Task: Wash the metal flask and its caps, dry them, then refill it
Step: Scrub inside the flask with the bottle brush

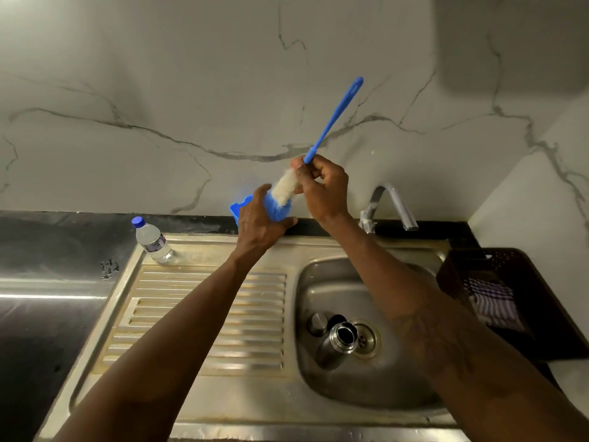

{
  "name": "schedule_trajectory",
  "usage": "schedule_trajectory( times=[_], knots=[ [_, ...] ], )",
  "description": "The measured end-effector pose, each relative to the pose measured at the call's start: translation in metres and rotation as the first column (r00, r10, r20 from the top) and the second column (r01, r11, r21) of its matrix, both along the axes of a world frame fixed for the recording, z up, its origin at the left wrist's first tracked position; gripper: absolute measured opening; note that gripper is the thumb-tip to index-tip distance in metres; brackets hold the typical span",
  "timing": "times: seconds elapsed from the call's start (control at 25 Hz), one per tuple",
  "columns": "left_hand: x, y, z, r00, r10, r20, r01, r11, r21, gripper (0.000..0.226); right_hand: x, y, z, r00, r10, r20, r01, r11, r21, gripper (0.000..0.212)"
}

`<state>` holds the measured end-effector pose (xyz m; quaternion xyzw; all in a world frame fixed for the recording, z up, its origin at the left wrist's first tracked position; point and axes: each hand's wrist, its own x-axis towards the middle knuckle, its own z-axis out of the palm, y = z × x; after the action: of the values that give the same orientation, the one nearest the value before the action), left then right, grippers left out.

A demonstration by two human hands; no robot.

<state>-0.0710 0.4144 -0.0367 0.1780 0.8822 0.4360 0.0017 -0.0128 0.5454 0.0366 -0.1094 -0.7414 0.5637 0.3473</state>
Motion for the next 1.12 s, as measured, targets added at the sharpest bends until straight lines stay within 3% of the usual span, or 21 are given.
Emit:
schedule_trajectory(
  times=[0.12,0.28,0.44,0.56,0.68,0.76,0.84,0.92,1.0,1.12],
  knots=[
    [0.024,-0.004,-0.008,0.994,-0.072,-0.084,0.074,0.997,0.017,0.073,0.035,0.007,-0.013,0.999,0.024,0.026,-0.022,0.998,-0.062,0.015],
    [0.056,-0.017,-0.020,0.986,-0.111,-0.126,0.102,0.992,-0.076,0.047,0.086,0.027,-0.031,0.947,0.292,0.134,-0.254,0.935,-0.247,0.013],
    [0.101,-0.008,-0.025,0.965,-0.182,-0.187,0.146,0.971,-0.189,0.043,0.131,0.045,-0.060,0.934,0.252,0.252,-0.231,0.967,-0.111,0.013],
    [0.142,0.004,-0.031,0.982,-0.169,-0.078,0.154,0.974,-0.167,0.066,0.157,0.063,-0.072,0.953,0.117,0.279,-0.102,0.993,-0.068,0.033],
    [0.188,0.006,-0.044,0.993,-0.098,0.070,0.108,0.982,-0.156,0.094,0.182,0.081,-0.078,0.961,0.109,0.252,-0.085,0.991,-0.103,0.021],
    [0.216,0.005,-0.061,0.981,-0.132,0.139,0.165,0.951,-0.262,0.100,0.195,0.089,-0.084,0.962,0.106,0.251,-0.092,0.993,-0.068,0.021],
    [0.234,0.006,-0.079,0.944,-0.181,0.276,0.277,0.889,-0.364,0.113,0.203,0.093,-0.089,0.957,0.070,0.281,-0.076,0.997,0.010,0.042],
    [0.239,0.011,-0.098,0.922,-0.152,0.357,0.291,0.880,-0.376,0.141,0.207,0.096,-0.094,0.954,0.035,0.297,-0.059,0.996,0.074,0.056],
    [0.242,0.020,-0.106,0.901,-0.106,0.420,0.267,0.899,-0.347,0.157,0.210,0.099,-0.094,0.960,0.021,0.279,-0.052,0.993,0.106,0.053],
    [0.248,0.034,-0.118,0.876,-0.054,0.480,0.203,0.943,-0.264,0.151,0.212,0.101,-0.096,0.967,0.009,0.254,-0.038,0.993,0.110,0.034]
  ],
)
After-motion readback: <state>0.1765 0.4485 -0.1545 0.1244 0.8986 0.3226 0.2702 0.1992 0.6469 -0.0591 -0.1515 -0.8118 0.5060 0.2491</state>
